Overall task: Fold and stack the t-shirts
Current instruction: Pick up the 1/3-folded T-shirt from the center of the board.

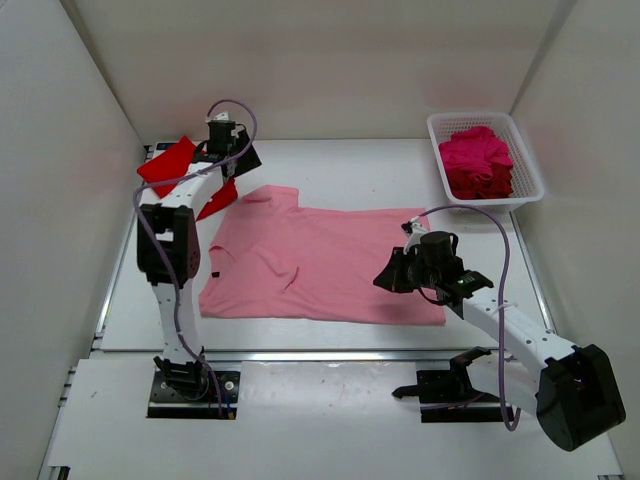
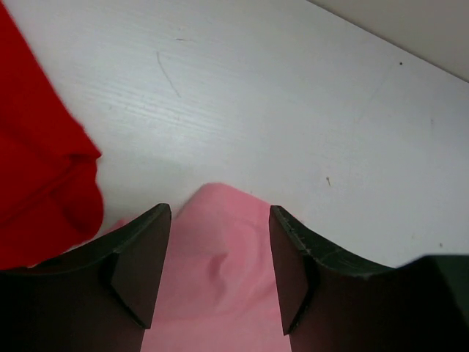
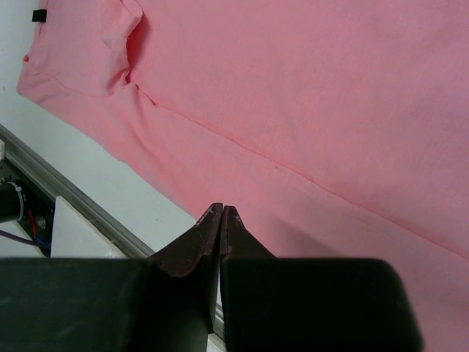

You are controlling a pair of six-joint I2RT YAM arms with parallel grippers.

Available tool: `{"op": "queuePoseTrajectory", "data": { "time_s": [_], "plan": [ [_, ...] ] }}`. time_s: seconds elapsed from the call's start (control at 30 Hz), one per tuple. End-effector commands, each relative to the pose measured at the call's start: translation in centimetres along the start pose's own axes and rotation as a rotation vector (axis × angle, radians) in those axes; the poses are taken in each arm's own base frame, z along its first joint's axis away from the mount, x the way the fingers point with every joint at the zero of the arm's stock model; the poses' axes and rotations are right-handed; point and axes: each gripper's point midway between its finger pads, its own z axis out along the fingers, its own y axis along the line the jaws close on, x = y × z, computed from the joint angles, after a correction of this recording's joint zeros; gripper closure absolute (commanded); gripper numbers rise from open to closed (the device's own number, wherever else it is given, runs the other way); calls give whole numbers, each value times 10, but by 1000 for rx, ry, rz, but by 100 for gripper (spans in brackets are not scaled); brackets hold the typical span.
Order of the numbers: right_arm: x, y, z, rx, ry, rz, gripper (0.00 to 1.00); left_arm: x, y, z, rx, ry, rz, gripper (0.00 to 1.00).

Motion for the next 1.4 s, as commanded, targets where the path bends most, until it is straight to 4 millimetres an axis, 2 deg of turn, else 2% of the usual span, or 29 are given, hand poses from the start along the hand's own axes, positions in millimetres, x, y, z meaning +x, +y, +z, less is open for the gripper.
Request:
{"op": "queuePoseTrajectory", "data": {
  "time_s": [0.0, 0.03, 0.07, 0.1, 0.17, 0.27, 0.3, 0.33, 0.37, 0.4, 0.43, 0.5, 0.57, 0.6, 0.63, 0.67, 0.7, 0.73, 0.83, 0.97, 1.0, 1.07, 1.1, 1.17, 1.2, 1.27, 1.33, 1.37],
  "plan": [
    [-16, 6, -1, -9, -46, -31, 100, 1, -9, 23, -21, 30, 30, 33],
    [-14, 8, 0, -16, -40, -34, 100, 12, -1, 29, -59, 79, 35, 36],
    [-10, 5, 0, -12, -26, -23, 100, 6, -4, 41, -64, 83, 43, 39],
    [-14, 5, 0, -14, -36, -22, 100, 17, 1, 50, -88, 148, 45, 44],
    [-11, -1, 0, -7, -36, -16, 100, 33, 2, 58, -93, 217, 84, 44],
    [-11, -2, 2, -12, -32, -6, 100, 55, 9, 53, -160, 262, 171, 44],
    [-14, 2, 1, -19, -43, -17, 100, 55, 7, 50, -164, 251, 175, 45],
    [-11, 3, 2, -21, -33, -21, 100, 61, 13, 47, -180, 256, 167, 43],
    [-15, 4, 1, -22, -41, -20, 100, 57, 10, 48, -163, 229, 154, 38],
    [-12, 3, 1, -18, -30, -20, 100, 62, 20, 42, -179, 237, 130, 35],
    [-14, 7, 1, -26, -40, -27, 100, 63, 25, 40, -181, 230, 97, 27],
    [-13, 5, -1, -21, -43, -27, 100, 65, 35, 42, -170, 242, 54, 28],
    [-13, 5, -4, -25, -50, -19, 100, 79, 47, 41, -178, 308, 45, 46],
    [-11, 4, -4, -30, -49, -12, 100, 80, 48, 41, -187, 314, 54, 50],
    [-14, 5, -6, -39, -58, -10, 100, 90, 51, 40, -196, 342, 67, 57],
    [-13, 2, -7, -31, -55, 0, 100, 80, 50, 36, -191, 316, 71, 65],
    [-17, 3, -8, -32, -71, -2, 100, 90, 51, 34, -191, 331, 79, 75],
    [-14, 4, -7, -40, -62, -7, 100, 92, 46, 29, -172, 311, 90, 77],
    [-11, 10, -3, -42, -40, -17, 100, 75, 21, 15, -74, 212, 64, 90],
    [-4, 10, 0, -42, -24, -17, 100, 51, -14, -14, 20, 129, 54, 91],
    [-5, 12, 0, -51, -32, -23, 100, 48, -26, -19, 51, 109, 60, 90],
    [-3, 12, 1, -49, -26, -26, 100, 39, -40, -36, 88, 62, 68, 83],
    [-2, 13, 1, -50, -23, -29, 100, 39, -42, -38, 103, 56, 68, 76],
    [-1, 13, 0, -48, -20, -29, 100, 33, -43, -52, 118, 25, 55, 75],
    [0, 14, 0, -49, -19, -33, 100, 35, -37, -57, 104, 19, 45, 74],
    [-2, 13, -3, -45, -28, -39, 100, 35, -30, -64, 98, 12, 41, 67],
    [-2, 11, -6, -40, -36, -35, 100, 39, -21, -68, 89, 10, 30, 34],
    [-3, 12, -7, -46, -37, -31, 100, 39, -14, -71, 82, 6, 19, 25]
  ]
}}
